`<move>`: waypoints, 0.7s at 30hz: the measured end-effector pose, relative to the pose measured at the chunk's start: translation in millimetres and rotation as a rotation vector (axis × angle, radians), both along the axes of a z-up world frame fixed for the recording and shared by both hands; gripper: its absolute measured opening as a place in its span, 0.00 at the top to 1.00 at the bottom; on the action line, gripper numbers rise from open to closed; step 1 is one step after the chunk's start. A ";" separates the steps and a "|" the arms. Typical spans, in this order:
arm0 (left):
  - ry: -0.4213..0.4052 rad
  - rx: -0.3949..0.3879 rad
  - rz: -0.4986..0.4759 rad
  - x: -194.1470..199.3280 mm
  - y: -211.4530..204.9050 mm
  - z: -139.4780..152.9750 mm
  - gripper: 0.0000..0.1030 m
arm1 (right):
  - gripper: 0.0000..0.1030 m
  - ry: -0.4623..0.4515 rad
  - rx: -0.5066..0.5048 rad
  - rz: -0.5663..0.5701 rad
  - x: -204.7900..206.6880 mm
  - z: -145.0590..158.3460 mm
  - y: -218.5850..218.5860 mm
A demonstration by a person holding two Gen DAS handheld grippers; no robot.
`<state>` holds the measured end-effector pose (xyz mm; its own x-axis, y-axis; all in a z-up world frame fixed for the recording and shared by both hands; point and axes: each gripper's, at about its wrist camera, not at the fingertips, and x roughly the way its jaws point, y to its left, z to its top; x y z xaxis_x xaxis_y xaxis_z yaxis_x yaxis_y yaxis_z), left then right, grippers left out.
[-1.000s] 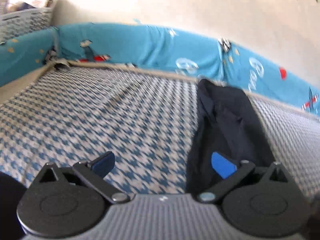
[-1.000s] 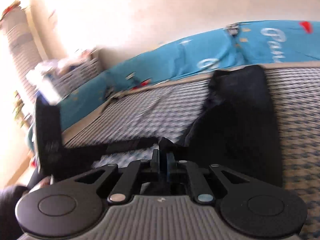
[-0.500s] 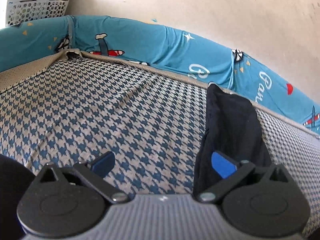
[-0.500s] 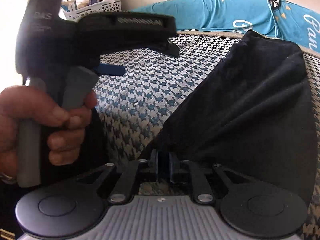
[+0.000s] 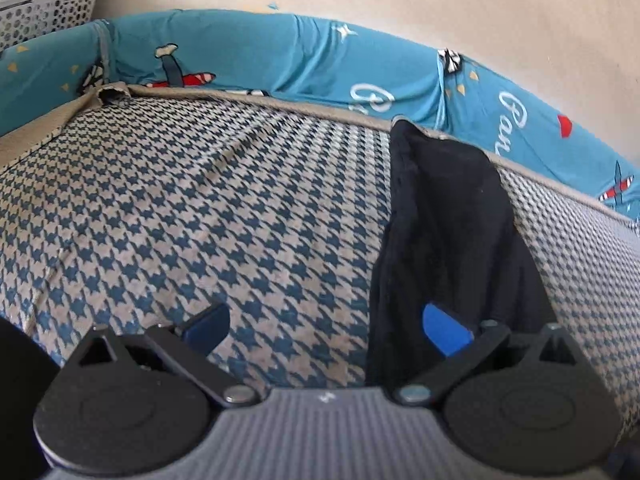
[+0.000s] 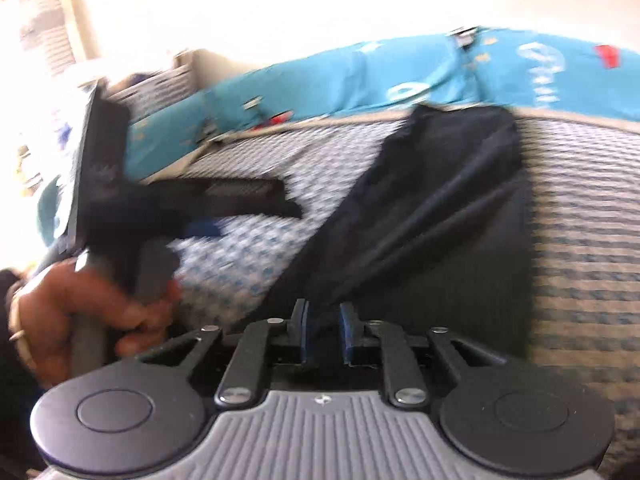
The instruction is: Fold clothes
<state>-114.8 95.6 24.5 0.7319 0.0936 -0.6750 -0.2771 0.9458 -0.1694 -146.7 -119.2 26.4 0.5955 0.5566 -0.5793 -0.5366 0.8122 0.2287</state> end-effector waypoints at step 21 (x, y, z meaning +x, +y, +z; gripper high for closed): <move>0.064 0.031 -0.044 8.0 -10.7 -11.7 0.00 | 0.61 0.234 0.039 -0.397 11.7 -24.2 -78.4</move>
